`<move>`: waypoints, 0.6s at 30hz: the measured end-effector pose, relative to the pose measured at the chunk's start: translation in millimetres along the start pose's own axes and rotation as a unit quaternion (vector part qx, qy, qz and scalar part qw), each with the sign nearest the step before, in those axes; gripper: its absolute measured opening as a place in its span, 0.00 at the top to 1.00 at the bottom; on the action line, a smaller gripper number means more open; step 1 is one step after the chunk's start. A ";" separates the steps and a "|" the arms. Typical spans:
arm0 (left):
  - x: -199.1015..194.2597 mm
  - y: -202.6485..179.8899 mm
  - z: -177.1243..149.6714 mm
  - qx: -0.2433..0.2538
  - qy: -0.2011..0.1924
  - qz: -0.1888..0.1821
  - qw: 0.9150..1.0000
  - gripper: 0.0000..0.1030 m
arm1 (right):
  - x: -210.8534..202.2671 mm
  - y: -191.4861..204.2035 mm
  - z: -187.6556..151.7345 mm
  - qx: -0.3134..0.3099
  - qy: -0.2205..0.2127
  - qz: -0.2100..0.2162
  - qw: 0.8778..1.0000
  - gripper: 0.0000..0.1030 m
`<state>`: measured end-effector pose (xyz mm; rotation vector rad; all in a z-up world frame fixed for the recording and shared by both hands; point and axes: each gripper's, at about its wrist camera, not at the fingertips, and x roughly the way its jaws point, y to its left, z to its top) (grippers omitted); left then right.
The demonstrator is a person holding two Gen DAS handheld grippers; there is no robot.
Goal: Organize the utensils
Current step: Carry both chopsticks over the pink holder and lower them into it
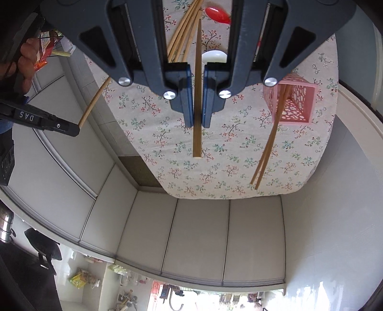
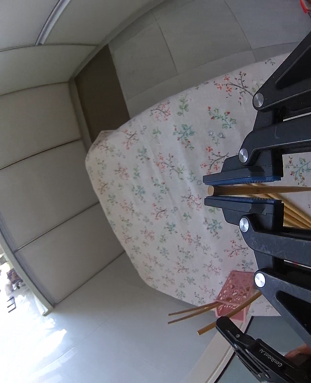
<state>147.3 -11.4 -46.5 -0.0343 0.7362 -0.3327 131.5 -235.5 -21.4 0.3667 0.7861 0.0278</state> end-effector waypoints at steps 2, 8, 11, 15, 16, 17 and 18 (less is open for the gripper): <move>-10.9 1.5 3.7 -0.004 -0.017 -0.006 1.000 0.93 | -8.5 7.5 2.2 -0.007 -0.016 0.008 1.000 0.93; -38.0 8.9 14.3 -0.017 -0.067 -0.018 0.997 0.92 | -19.8 28.0 5.3 -0.028 -0.042 0.027 0.998 0.93; -51.1 16.6 17.7 -0.027 -0.090 -0.016 0.995 0.92 | -18.9 34.6 5.2 -0.030 -0.044 0.037 0.998 0.93; -73.2 32.7 23.7 -0.041 -0.137 0.001 0.990 0.92 | -17.6 42.7 4.7 -0.033 -0.048 0.045 0.997 0.93; -79.8 37.3 25.4 -0.045 -0.153 0.007 0.987 0.93 | -17.1 44.8 4.2 -0.034 -0.047 0.047 0.997 0.93; -85.5 42.4 27.1 -0.049 -0.170 0.014 0.984 0.93 | -16.1 46.5 3.8 -0.035 -0.046 0.048 0.997 0.93; -90.9 46.5 28.3 -0.053 -0.185 0.022 0.981 0.92 | -15.1 47.9 3.8 -0.035 -0.045 0.049 0.997 0.93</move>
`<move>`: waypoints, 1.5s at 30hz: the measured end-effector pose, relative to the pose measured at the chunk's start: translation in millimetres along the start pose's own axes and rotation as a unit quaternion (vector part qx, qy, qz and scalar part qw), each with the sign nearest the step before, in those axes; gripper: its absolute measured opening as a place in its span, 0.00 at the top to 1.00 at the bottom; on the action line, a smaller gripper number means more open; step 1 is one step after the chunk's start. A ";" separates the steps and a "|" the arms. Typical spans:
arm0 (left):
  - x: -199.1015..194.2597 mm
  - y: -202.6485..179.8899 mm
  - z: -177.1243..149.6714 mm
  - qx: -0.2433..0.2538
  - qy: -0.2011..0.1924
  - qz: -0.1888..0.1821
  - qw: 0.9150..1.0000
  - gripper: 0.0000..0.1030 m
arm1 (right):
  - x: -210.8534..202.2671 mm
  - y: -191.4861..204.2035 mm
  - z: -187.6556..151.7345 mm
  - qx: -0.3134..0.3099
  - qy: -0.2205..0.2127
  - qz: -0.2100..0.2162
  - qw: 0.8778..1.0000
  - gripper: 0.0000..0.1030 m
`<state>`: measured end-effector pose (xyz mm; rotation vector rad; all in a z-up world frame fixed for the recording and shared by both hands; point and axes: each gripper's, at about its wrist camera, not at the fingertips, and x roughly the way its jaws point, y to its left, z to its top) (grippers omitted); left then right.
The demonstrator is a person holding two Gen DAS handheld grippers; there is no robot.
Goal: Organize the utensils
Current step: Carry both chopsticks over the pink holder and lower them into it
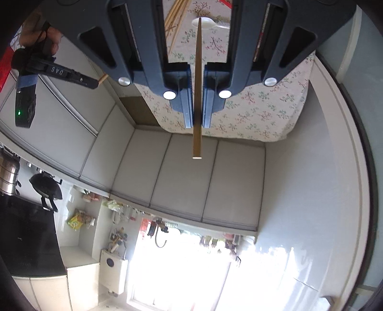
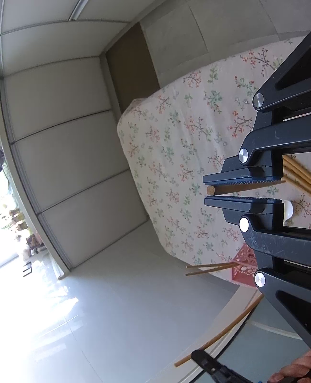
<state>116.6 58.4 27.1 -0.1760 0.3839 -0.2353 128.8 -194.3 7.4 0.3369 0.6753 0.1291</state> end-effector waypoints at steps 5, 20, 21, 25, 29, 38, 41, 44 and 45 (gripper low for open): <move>-3.8 19.6 3.6 0.001 -0.070 0.071 0.995 0.92 | 5.6 4.0 -2.0 -0.001 0.007 0.005 1.000 0.93; 80.1 26.1 -44.1 0.077 -0.037 0.112 0.990 0.92 | 9.9 2.2 -6.0 -0.002 0.012 -0.001 1.000 0.93; 84.3 25.0 -47.3 0.082 -0.031 0.107 0.990 0.92 | 10.3 2.1 -6.3 -0.002 0.012 -0.002 1.000 0.93; 94.7 22.6 -53.6 0.093 -0.002 0.097 0.991 0.92 | 13.2 2.9 -7.6 -0.003 0.017 -0.002 1.000 0.93; 98.5 25.5 -56.2 0.075 0.042 0.064 0.994 0.90 | 14.5 5.4 -9.2 -0.007 0.019 0.001 1.000 0.93; 72.5 44.0 -43.6 -0.018 0.075 0.059 0.995 0.42 | 7.8 15.6 -5.5 -0.012 0.012 0.020 1.000 0.93; 65.9 57.6 -48.7 -0.049 0.100 0.089 0.990 0.37 | 3.4 29.3 -1.4 -0.016 0.010 0.040 0.999 0.93; 61.0 70.0 -58.0 -0.067 0.131 0.118 0.982 0.35 | -1.1 48.7 4.7 -0.024 0.002 0.056 0.998 0.93; 59.5 73.8 -60.1 -0.067 0.139 0.132 0.979 0.34 | -2.2 54.9 7.2 -0.026 0.000 0.061 0.998 0.93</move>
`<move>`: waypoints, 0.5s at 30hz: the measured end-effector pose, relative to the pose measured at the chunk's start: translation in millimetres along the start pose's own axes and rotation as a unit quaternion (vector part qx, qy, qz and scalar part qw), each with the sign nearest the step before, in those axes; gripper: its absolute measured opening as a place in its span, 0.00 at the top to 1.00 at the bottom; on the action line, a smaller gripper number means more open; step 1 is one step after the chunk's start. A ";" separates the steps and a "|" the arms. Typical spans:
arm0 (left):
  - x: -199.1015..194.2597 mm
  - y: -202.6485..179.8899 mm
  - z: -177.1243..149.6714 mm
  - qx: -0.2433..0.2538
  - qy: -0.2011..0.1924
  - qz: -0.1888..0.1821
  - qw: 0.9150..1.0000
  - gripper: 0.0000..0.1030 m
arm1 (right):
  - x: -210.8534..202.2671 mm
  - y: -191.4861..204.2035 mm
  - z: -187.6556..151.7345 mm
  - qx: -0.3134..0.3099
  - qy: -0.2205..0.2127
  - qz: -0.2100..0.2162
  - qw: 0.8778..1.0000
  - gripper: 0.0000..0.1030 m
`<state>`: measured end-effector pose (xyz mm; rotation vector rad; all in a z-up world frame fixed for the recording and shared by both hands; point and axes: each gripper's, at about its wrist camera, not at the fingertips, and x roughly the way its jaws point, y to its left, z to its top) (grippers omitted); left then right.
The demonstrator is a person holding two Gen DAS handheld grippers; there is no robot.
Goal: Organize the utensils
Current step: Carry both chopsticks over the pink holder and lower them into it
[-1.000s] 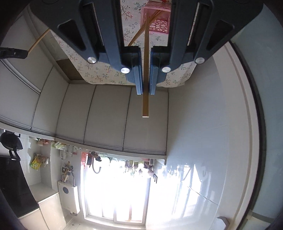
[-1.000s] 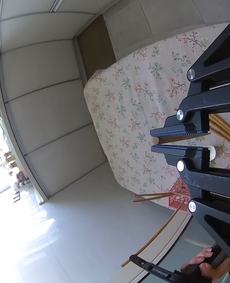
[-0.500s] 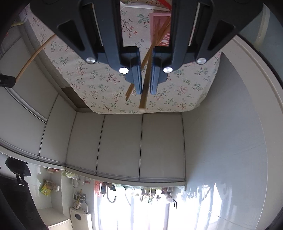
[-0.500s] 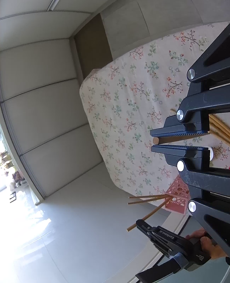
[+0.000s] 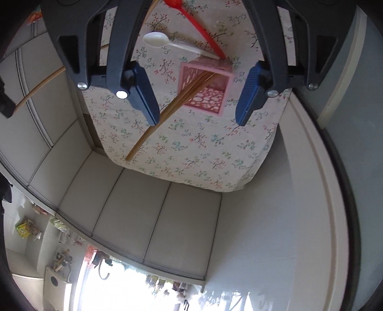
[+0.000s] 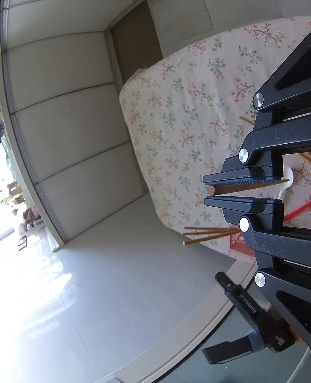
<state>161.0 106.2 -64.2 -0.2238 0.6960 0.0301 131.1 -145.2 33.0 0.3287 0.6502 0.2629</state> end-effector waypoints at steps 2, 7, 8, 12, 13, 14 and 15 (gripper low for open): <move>1.7 9.2 -0.9 -0.005 0.011 0.027 1.000 0.32 | 0.1 12.2 5.7 -0.003 -0.005 0.012 1.000 0.93; 4.1 32.1 -1.2 -0.034 0.030 0.044 0.998 0.26 | 9.5 39.9 16.4 -0.001 -0.026 0.033 0.999 0.93; 4.3 34.2 -1.8 -0.038 0.034 0.045 0.998 0.25 | 13.9 44.6 17.6 -0.001 -0.030 0.035 0.999 0.93; 8.7 41.2 -0.7 -0.051 0.050 0.032 0.997 0.25 | 35.6 54.9 20.2 0.017 -0.039 0.046 0.998 0.93; 9.1 43.2 -0.9 -0.056 0.052 0.030 0.997 0.25 | 41.5 56.5 20.2 0.021 -0.042 0.046 0.998 0.93; 10.0 42.9 0.8 -0.059 0.054 0.029 0.996 0.25 | 47.4 57.7 19.4 0.025 -0.046 0.046 0.998 0.93; 9.9 44.9 0.9 -0.062 0.055 0.026 0.996 0.25 | 54.3 59.3 18.1 0.028 -0.051 0.049 0.997 0.93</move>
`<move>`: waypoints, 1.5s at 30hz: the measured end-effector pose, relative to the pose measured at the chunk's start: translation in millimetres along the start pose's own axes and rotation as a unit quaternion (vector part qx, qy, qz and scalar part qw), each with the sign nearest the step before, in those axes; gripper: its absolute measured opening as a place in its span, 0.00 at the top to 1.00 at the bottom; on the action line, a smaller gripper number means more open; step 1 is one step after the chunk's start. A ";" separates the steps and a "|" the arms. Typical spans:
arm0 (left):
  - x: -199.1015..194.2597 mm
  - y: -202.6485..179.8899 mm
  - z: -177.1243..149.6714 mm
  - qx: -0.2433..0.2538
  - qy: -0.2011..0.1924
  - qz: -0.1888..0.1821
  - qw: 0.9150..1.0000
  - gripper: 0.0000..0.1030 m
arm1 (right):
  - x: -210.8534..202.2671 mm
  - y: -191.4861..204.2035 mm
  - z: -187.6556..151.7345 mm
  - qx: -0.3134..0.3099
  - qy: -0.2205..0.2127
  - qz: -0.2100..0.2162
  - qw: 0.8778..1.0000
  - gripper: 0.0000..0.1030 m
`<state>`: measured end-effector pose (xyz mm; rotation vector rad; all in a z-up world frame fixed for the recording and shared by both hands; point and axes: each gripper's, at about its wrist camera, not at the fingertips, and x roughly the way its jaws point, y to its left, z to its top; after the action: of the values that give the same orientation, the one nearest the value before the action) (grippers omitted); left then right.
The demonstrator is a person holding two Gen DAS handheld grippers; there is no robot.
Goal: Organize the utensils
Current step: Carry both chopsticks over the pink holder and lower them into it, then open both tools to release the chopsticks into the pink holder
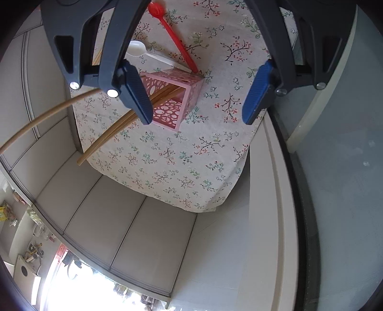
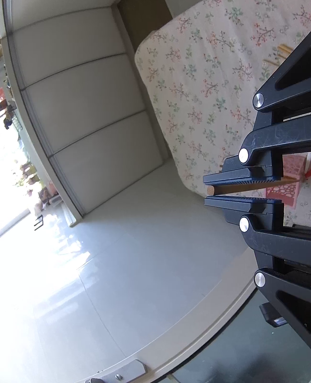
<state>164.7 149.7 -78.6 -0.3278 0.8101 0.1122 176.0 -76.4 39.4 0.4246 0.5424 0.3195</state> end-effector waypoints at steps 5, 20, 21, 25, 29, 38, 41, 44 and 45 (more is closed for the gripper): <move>0.6 4.9 2.7 -0.010 0.005 -0.007 1.000 0.25 | 42.8 7.9 -17.9 -0.003 0.011 0.000 1.000 0.93; 6.8 5.0 4.3 -0.006 0.017 -0.008 1.000 0.25 | 125.9 31.2 -32.1 -0.084 0.092 -0.059 0.990 0.88; 6.2 3.5 4.3 -0.001 0.016 -0.008 1.000 0.25 | 122.7 32.1 -30.6 -0.086 0.090 -0.058 0.990 0.85; 4.0 -5.2 2.1 0.015 0.015 -0.011 1.000 0.25 | 94.6 32.0 -19.3 -0.092 0.072 -0.050 0.992 0.63; -0.2 -20.0 -3.3 0.042 0.016 -0.020 0.999 0.25 | 62.5 21.8 -11.8 -0.094 0.069 -0.056 0.992 0.59; -8.5 -57.8 -27.0 0.122 0.034 -0.049 0.991 0.25 | 10.8 -37.6 -23.7 -0.080 0.101 -0.114 0.985 0.47; -7.2 -71.0 -36.3 0.149 0.044 -0.057 0.986 0.25 | -0.7 -61.2 -32.0 -0.066 0.113 -0.130 0.983 0.44; -3.5 -79.8 -43.2 0.162 0.057 -0.063 0.983 0.24 | -8.7 -81.5 -40.7 -0.056 0.124 -0.148 0.980 0.41; -2.9 -82.5 -46.0 0.167 0.060 -0.063 0.982 0.24 | -10.8 -87.1 -43.6 -0.052 0.127 -0.152 0.979 0.40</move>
<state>149.2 56.8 -85.9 -0.0683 0.9092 -0.1634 158.7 -142.9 -30.5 0.1956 0.8268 0.1070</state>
